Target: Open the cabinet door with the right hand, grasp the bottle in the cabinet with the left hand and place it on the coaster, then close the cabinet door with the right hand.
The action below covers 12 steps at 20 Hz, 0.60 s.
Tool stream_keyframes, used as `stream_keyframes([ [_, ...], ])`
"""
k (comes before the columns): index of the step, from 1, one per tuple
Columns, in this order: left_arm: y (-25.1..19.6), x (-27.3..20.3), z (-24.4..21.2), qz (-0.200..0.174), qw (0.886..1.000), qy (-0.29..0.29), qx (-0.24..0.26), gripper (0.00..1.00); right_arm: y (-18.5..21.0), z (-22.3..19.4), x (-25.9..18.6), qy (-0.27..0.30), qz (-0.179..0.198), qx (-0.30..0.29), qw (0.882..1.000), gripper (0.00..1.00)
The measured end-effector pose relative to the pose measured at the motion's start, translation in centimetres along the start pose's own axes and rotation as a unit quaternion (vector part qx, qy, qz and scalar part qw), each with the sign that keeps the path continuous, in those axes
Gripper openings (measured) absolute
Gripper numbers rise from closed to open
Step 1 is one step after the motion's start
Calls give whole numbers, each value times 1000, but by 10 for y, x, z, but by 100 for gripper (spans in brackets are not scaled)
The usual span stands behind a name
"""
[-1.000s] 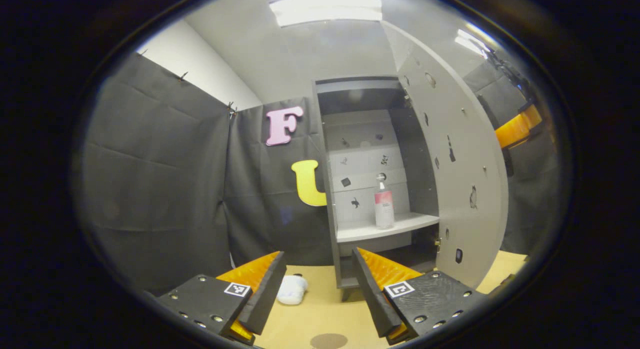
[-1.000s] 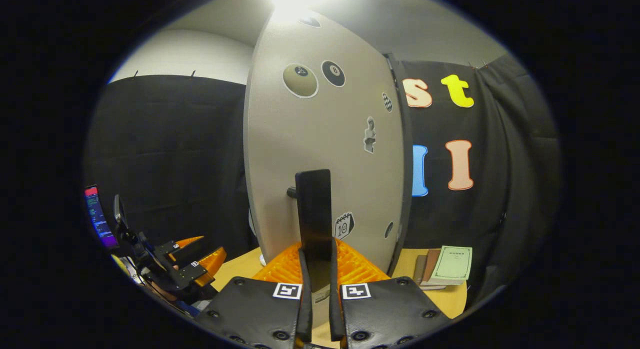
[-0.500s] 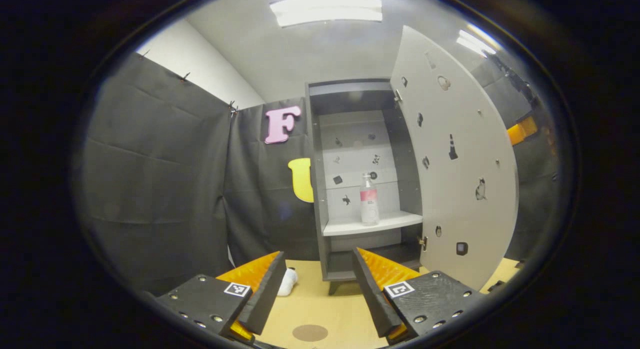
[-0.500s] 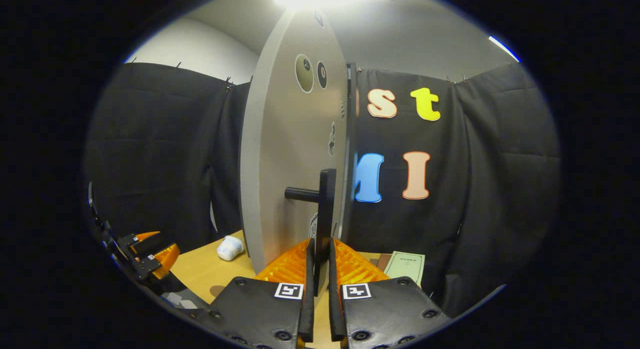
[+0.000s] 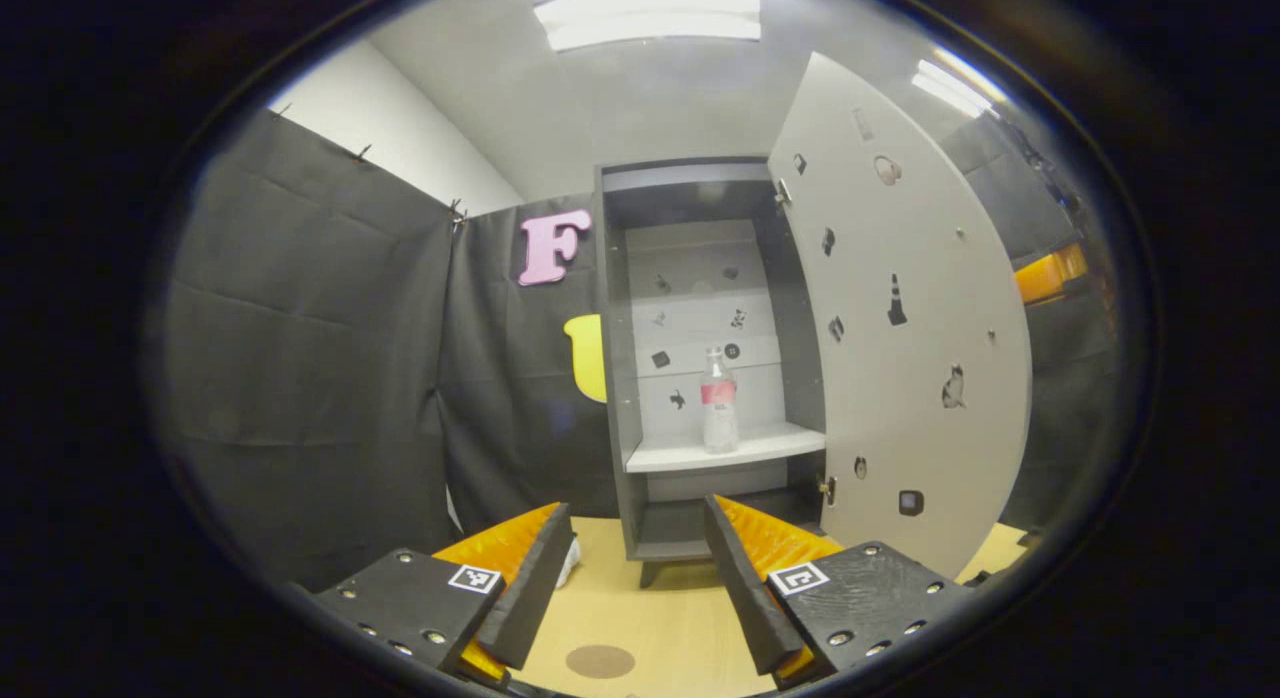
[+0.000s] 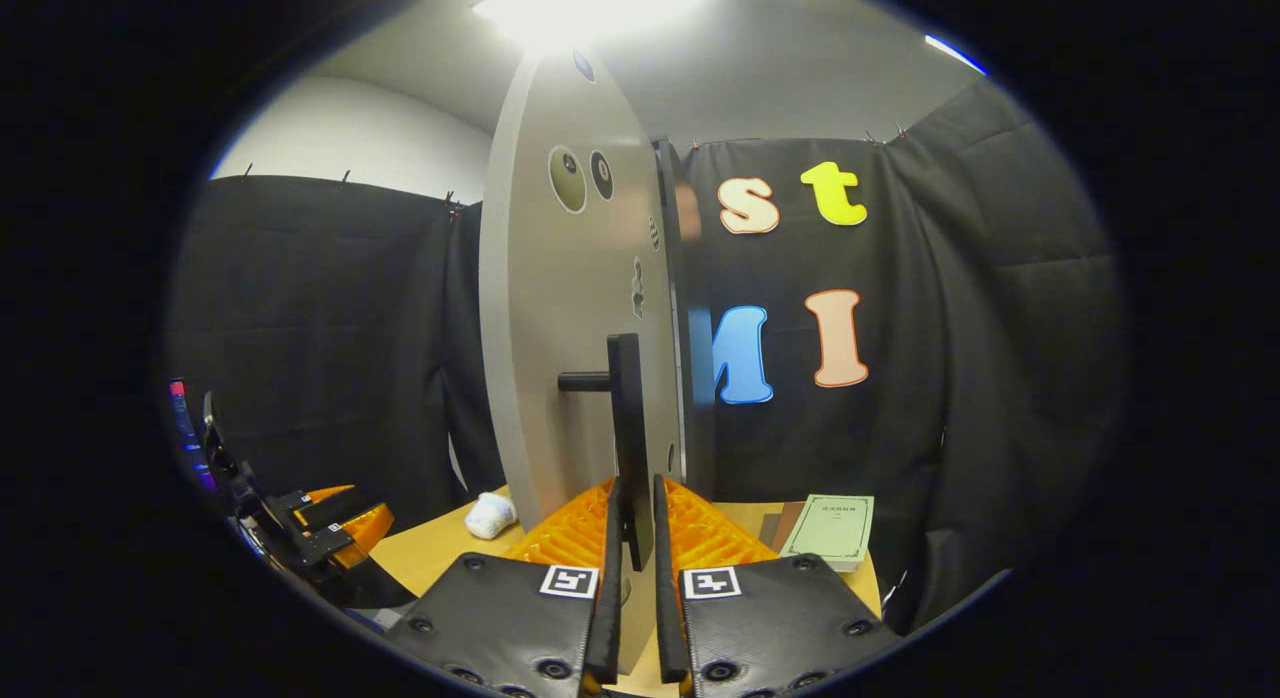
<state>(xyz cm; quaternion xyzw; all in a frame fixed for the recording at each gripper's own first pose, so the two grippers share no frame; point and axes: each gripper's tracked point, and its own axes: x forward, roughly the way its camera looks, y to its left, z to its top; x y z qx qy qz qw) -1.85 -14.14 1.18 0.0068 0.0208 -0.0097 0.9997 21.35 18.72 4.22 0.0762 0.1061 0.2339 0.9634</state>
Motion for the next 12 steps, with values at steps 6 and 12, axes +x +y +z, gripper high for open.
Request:
stream_keyframes([
  [6, -18, 63, 31, -33, 999, -27, -22, 79, -45, 3, -21, -15, -64, -14, 998, 26],
  [12, -43, 140, 49, -72, 996, -40, -32, 79, -85, -9, -28, -9, -143, 0, 990, 87],
])
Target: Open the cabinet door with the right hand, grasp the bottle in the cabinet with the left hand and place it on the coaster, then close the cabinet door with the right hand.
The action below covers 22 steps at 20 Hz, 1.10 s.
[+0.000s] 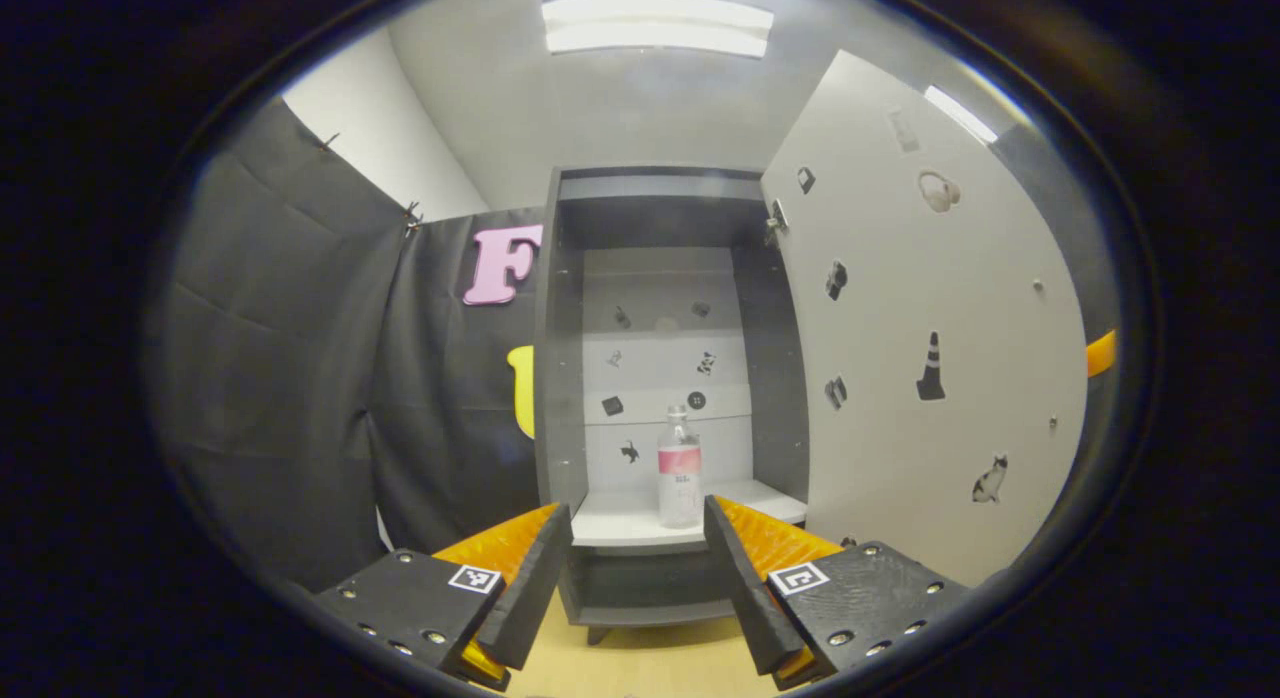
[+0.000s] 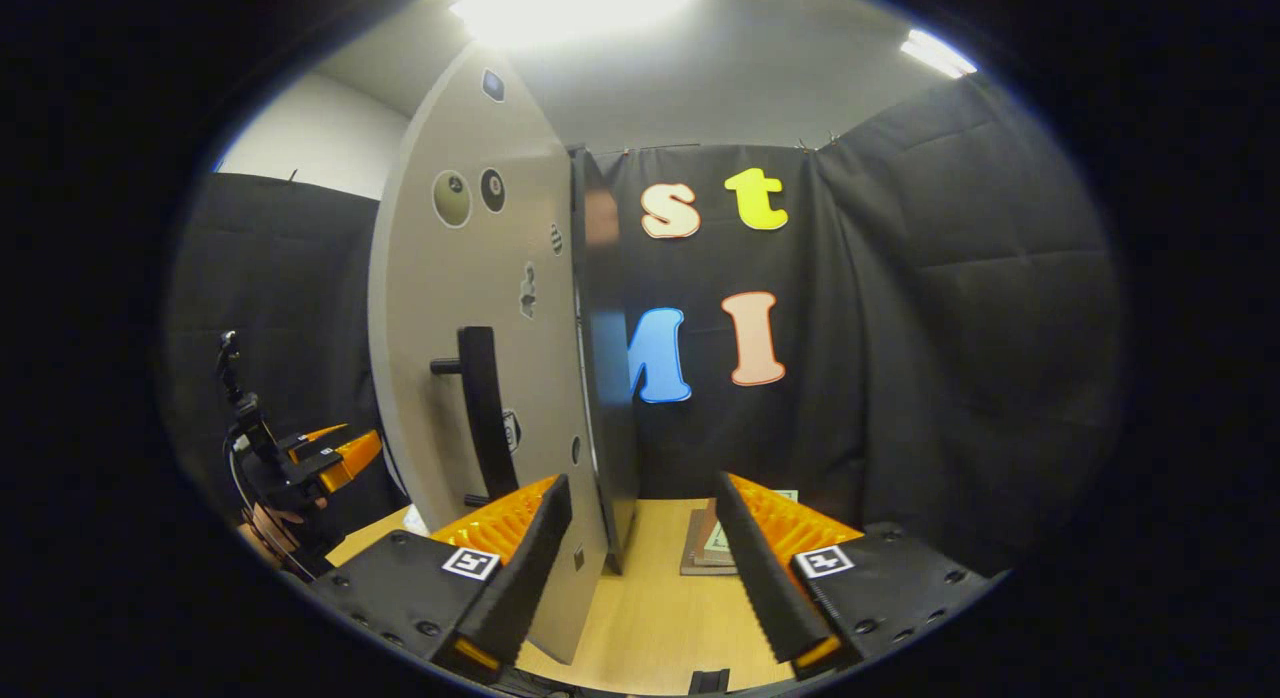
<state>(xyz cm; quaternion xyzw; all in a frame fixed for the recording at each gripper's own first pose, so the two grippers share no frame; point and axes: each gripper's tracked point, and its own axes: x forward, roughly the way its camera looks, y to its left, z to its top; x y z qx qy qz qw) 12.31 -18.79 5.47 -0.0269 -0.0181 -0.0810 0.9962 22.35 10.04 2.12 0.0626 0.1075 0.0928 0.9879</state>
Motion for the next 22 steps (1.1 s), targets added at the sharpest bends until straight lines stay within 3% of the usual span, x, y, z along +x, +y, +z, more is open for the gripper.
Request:
stream_keyframes([
  [1, -1, 11, 0, -10, 1000, 1, 0, 79, -6, 0, 3, -2, -17, 3, 1000, 98],
  [12, -16, 149, -36, -91, 995, 45, -20, 82, -48, -18, 24, 6, -142, 31, 989, 98],
  [22, -39, 226, -81, -129, 989, 67, -23, 82, -66, -39, 30, 29, -224, 33, 974, 98],
])
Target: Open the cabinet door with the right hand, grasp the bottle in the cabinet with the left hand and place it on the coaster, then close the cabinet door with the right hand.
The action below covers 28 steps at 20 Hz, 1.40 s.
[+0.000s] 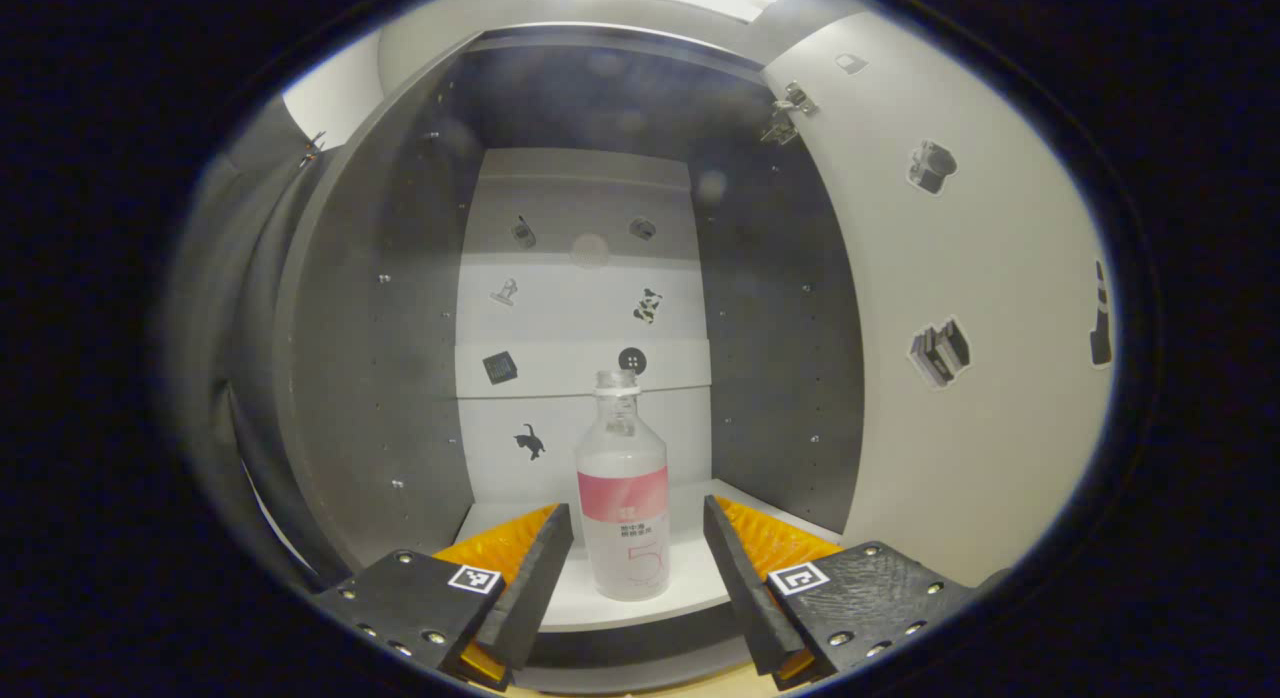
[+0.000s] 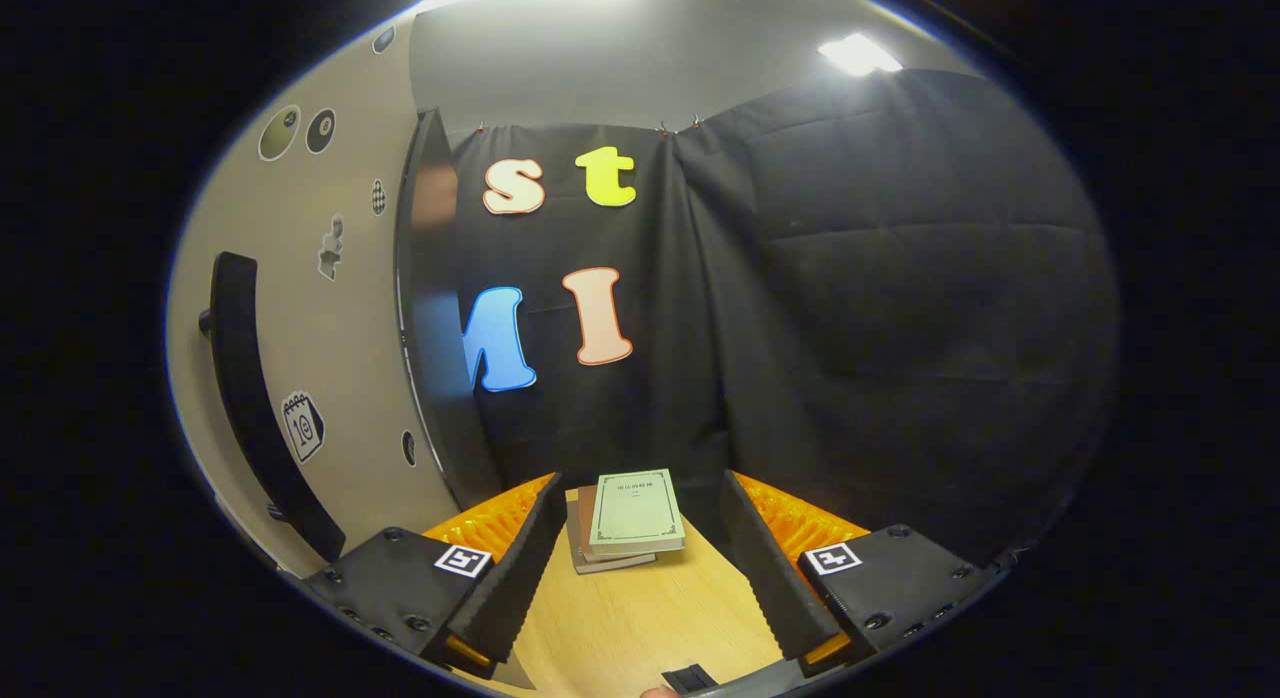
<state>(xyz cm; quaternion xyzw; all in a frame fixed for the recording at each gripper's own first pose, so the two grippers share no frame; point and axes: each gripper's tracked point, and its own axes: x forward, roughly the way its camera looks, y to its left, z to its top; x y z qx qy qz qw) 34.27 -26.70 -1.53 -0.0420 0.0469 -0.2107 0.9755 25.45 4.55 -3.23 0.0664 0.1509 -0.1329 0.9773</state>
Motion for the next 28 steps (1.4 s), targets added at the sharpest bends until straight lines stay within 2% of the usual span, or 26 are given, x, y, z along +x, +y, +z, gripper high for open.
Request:
stream_keyframes([
  [5, 8, 31, -15, 1, 1000, 9, 0, 79, -1, -5, 2, 8, -24, 2, 1000, 98],
  [7, 10, 39, -22, 1, 1000, 14, 0, 82, -1, -4, 3, 5, -31, -1, 1000, 98],
  [12, 16, 57, -36, 1, 1000, 28, -5, 82, 3, -6, 4, 8, -31, -7, 999, 98],
  [14, 18, 59, -37, 3, 1000, 27, -2, 78, 3, -9, 3, 11, -29, -8, 999, 98],
  [15, 17, 55, -33, 2, 1000, 24, -2, 78, 3, -10, 3, 12, -28, -8, 1000, 98],
  [16, 18, 55, -33, 4, 1000, 23, -3, 76, 2, -11, 3, 14, -26, -7, 1000, 93],
  [17, 17, 51, -31, 5, 1000, 20, -4, 74, 1, -12, 2, 16, -24, -7, 1000, 98],
  [22, 19, 23, -10, 10, 1000, -3, -16, 74, -2, -11, 0, 15, -7, -1, 1000, 98],
  [28, 31, -35, 10, 34, 999, -26, -6, 72, 6, -14, -4, 20, 35, 0, 999, 98],
])
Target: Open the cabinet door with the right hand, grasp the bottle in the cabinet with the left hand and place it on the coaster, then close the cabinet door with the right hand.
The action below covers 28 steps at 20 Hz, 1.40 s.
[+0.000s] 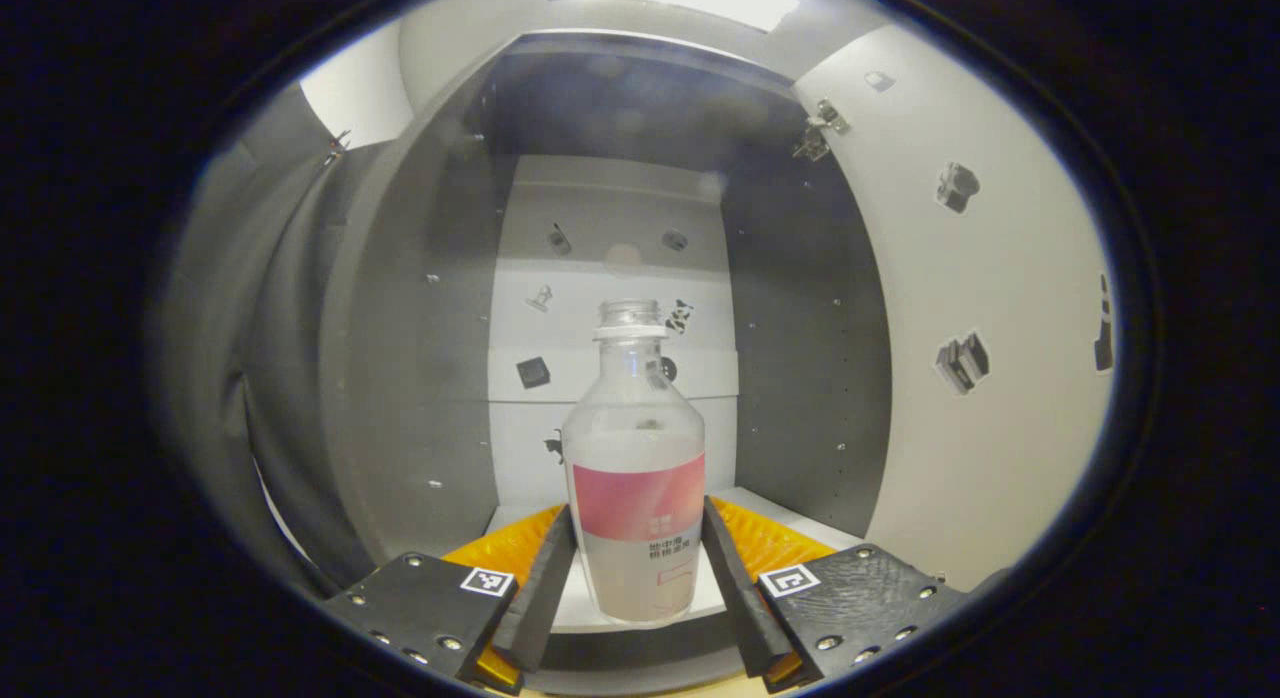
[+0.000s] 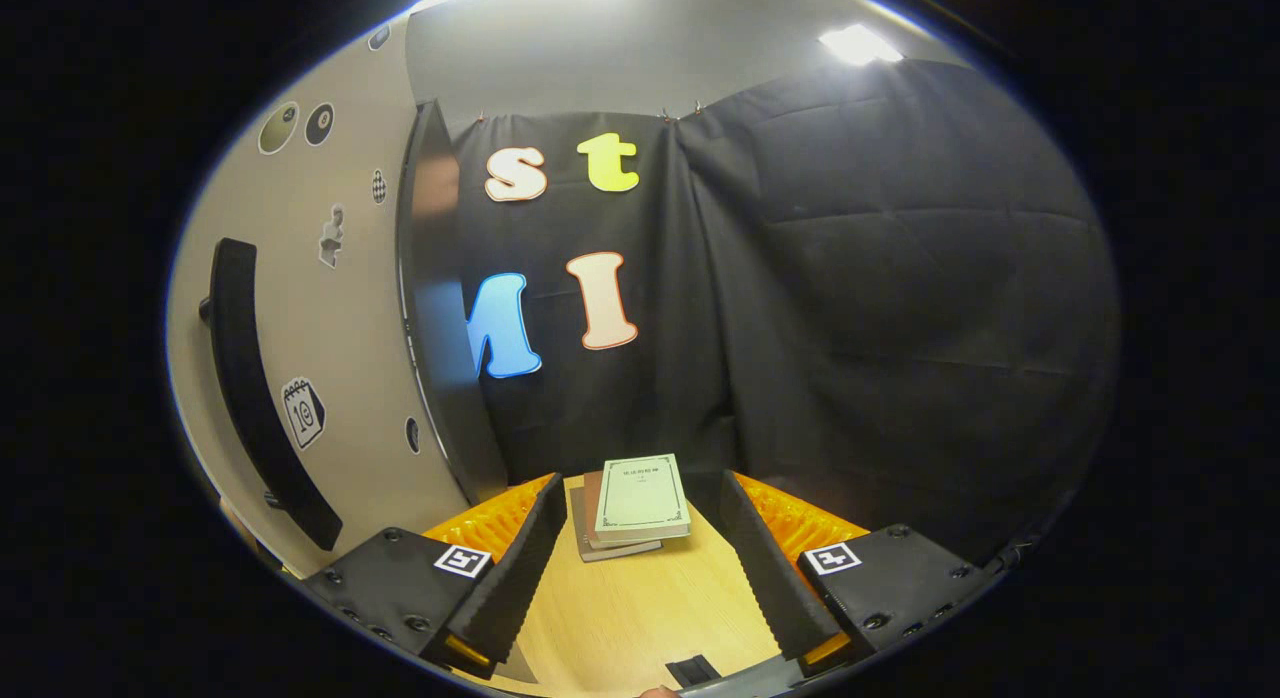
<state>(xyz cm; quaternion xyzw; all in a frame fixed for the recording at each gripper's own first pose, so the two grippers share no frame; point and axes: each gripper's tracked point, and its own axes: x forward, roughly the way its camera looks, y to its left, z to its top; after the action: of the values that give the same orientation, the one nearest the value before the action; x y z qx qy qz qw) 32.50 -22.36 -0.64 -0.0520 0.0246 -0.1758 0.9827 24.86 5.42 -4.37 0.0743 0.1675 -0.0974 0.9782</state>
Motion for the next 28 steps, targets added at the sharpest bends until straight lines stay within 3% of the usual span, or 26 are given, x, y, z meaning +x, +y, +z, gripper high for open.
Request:
stream_keyframes([
  [7, 43, -77, 5, 57, 998, -5, 10, 72, 11, -4, -5, 1, 50, -1, 999, 98],
  [14, 81, -156, -16, 107, 994, -1, 3, 72, 10, -16, -12, -2, 70, -19, 997, 98],
  [24, 108, -253, -95, 143, 989, 9, -24, 72, -1, -27, -16, -38, 65, -29, 997, 98],
  [25, 109, -261, -107, 145, 989, 13, -30, 74, -1, -30, -18, -37, 68, -28, 997, 92],
  [26, 112, -268, -118, 149, 988, 17, -33, 74, -2, -33, -20, -35, 68, -28, 997, 98],
  [28, 115, -277, -141, 153, 987, 27, -39, 74, -6, -40, -24, -26, 67, -33, 997, 98],
])
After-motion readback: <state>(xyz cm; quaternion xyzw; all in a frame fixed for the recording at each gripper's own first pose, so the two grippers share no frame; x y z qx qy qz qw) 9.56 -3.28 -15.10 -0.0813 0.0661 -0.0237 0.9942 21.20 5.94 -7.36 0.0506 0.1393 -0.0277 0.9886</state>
